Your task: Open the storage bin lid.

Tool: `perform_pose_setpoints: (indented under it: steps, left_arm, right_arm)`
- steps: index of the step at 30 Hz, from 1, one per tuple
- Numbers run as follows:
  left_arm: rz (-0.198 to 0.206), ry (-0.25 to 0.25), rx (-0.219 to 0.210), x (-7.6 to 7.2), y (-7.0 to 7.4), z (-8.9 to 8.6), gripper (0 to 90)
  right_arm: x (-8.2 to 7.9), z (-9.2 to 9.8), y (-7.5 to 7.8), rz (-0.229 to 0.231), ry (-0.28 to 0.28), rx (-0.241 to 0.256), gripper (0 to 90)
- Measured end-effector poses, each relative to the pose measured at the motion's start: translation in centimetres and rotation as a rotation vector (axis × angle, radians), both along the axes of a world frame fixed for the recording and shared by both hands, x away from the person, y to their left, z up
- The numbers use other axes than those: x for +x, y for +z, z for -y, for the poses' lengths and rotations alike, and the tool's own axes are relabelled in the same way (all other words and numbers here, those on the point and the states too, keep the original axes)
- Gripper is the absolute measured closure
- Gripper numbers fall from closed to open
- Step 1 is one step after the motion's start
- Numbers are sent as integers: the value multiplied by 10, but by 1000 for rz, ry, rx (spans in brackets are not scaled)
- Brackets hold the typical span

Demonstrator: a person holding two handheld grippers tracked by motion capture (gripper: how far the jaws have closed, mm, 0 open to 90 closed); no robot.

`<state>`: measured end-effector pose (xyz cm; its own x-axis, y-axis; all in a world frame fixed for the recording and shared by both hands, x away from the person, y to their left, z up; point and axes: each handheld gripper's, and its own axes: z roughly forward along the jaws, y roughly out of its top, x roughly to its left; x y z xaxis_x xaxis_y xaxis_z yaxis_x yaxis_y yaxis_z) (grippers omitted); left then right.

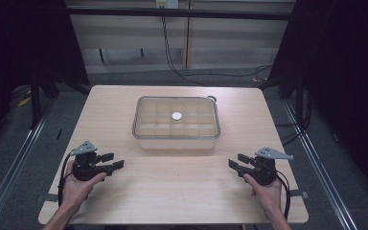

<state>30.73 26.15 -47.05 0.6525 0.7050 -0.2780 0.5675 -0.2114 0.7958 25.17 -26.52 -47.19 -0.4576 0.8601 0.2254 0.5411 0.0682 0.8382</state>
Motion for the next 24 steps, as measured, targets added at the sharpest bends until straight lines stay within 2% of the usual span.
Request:
perform_pose_setpoints:
  steps: [1,4,6,7,9,12,14,16,18,19,21,24]
  left_arm:
    - [10,5,10,0,0,1,421]
    - [1,-1,3,4,2,4,419]
    - [-5,3,18,7,6,6,400]
    - [-15,6,12,8,7,7,397]
    - [-6,5,18,8,11,11,398]
    - [-1,-16,22,10,16,18,398]
    - [0,-20,17,11,18,21,397]
    - [9,-25,34,13,19,22,397]
    - [-3,-30,55,18,19,21,396]
    - [-7,-31,49,20,19,21,380]
    - [-9,-40,46,25,19,20,379]
    - [0,-22,39,30,20,18,376]
  right_arm:
    - [1,0,1,1,-3,-3,466]
    - [4,0,2,-1,-2,-3,430]
    - [7,-1,4,-30,37,6,425]
    - [8,-3,5,-35,48,-4,425]
    - [9,-3,6,-48,65,1,424]
    - [13,-5,9,-73,77,-13,418]
    - [17,-7,12,-83,64,-22,415]
    - [22,-7,17,-72,68,-10,409]
    - [27,-8,21,-66,71,1,397]
    - [32,-9,26,-51,87,22,381]
    - [37,-11,31,-43,105,19,376]
    - [42,-13,35,-41,114,25,371]
